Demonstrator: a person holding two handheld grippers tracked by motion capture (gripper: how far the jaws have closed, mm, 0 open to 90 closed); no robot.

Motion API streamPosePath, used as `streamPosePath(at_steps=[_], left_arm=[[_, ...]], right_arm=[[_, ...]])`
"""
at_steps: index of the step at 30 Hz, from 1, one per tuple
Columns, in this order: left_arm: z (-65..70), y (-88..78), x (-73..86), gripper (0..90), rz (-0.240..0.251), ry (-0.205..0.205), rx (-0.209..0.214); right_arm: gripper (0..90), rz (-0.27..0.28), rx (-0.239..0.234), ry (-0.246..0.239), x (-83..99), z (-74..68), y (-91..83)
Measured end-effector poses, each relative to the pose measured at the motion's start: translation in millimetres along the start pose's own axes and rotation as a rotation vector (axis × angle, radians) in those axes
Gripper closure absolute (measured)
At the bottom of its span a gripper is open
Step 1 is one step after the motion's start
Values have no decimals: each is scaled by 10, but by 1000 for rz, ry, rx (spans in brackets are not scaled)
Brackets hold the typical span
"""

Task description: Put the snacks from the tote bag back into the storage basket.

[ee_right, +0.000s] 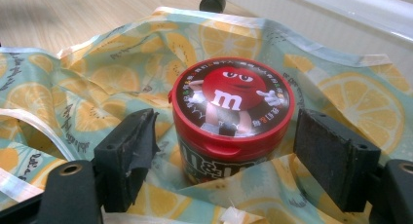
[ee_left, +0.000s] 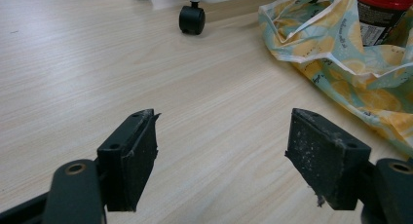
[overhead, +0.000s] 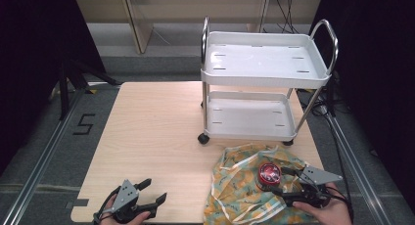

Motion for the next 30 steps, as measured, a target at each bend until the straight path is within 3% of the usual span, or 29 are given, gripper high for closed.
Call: streamPosePath(at_steps=[3,4,5,6,9,10,13,14,15,20,22,24,25,26,27,29,30], left_arm=[[-11,-12,0,259,-8,32,-2],[2,-12,5,259,-7,0,-9],[-2,-14,3,259,-7,13,-6],[-10,-14,-4,259,-4,32,-4],[-1,-11,-6,260,-1,28,-3],[14,-2,-13,260,8,17,1],[33,8,-12,262,9,-15,1],[23,7,-4,263,0,-1,5],[25,11,-5,264,2,-2,6],[23,10,-5,265,3,-2,9],[27,6,-4,265,2,-6,7],[37,12,-12,266,10,-6,12],[31,10,-10,266,6,10,14],[31,10,-10,266,6,10,14],[25,9,-9,266,0,32,20],[23,17,-11,266,4,34,22],[35,20,-4,266,4,-1,14]], right_arm=[[237,-4,-3,3,1,-5,9],[236,0,-4,-7,-7,4,14],[236,-9,4,7,-4,-8,11],[234,-11,4,-11,-11,4,15],[229,-12,4,-22,-30,19,46],[228,-19,-2,2,-28,-4,57],[219,-20,-5,-5,-43,22,113],[218,-30,-6,11,-34,5,119],[217,-21,-21,-3,-43,11,151],[216,-33,-8,-20,-34,56,196],[216,-38,-23,6,-23,27,227],[216,-47,-8,-14,-17,66,243],[212,-55,-12,15,-4,43,246],[210,-54,-14,-9,-6,67,255],[208,-63,-16,4,11,54,260],[209,-66,-20,13,21,47,279],[211,-66,-21,-14,24,64,299]])
Point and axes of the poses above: each handheld gripper's, and its own axes: y roughly forward along the jaws, x roughly out of its underside, z roughly to its right, the point moved 9 cm from there along y, roughly forward along the jaws, and after that the axes turned 3 degrees about -x, right-handed, at the moved point
